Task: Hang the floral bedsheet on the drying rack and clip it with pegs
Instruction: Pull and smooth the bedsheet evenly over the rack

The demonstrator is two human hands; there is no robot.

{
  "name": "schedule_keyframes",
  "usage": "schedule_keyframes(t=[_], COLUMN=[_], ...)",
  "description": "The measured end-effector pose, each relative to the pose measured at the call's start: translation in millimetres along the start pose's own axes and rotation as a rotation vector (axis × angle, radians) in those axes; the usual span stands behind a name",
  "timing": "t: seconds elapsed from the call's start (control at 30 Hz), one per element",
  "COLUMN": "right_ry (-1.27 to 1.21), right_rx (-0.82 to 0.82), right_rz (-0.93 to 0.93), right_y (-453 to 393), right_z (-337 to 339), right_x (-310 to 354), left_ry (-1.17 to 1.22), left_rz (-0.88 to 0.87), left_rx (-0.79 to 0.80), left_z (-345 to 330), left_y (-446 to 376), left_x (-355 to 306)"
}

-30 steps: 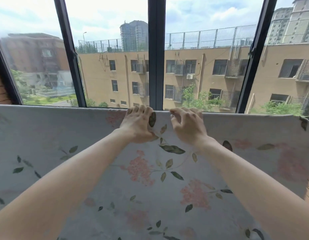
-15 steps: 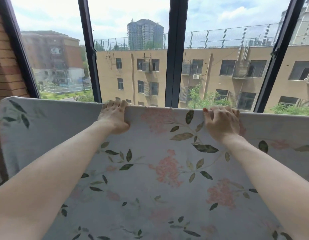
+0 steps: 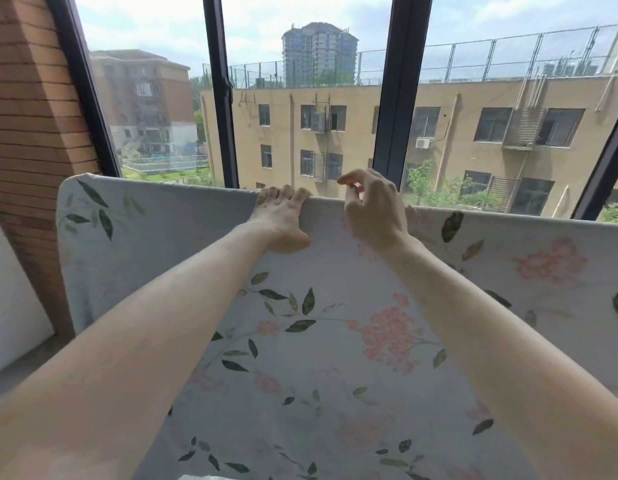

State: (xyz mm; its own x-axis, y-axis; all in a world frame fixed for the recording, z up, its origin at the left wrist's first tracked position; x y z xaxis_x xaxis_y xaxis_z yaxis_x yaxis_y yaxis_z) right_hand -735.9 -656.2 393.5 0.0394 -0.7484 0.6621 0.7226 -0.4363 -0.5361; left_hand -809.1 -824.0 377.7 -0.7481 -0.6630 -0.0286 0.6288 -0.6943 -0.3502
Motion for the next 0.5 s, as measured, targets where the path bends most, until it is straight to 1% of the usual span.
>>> schedule_keyframes(t=[0.03,0.1,0.17,0.2,0.4,0.5], right_ry=[0.015,0.164,0.283,0.304,0.307,0.294], right_rx=[0.019,0.007,-0.076,-0.114,-0.233,-0.275], right_rz=[-0.014,0.021,0.084,0.082,0.02,0.001], right_y=[0,5,10,9,2,4], right_z=[-12,-37,-52,-56,-52,-50], right_x=[6,9,6,3,-18,-18], left_ry=[0.008,-0.003,-0.027,-0.039,-0.088,-0.116], left_rz=[-0.008,-0.008,0.014,0.031,0.207,0.263], left_rx=[-0.01,-0.026,-0.037,-0.04,-0.024,-0.03], left_z=[1,4,6,7,25,32], left_y=[3,12,25,32,76,95], left_x=[5,25,51,65,178,232])
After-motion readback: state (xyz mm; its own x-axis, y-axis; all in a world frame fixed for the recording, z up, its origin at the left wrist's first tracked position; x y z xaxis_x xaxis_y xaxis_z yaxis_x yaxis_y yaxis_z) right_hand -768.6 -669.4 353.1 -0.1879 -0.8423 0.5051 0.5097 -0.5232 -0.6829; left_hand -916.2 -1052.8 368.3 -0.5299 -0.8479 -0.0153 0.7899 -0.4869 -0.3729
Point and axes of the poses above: each hand's wrist, its own y-axis away from the middle knuckle, its own z-axis out of the back of the hand, x = y × z, the point moved 3 cm from there along -y, towards the middle knuckle, and after that the axes turned 15 degrees about -z, right-handed, at the moved point
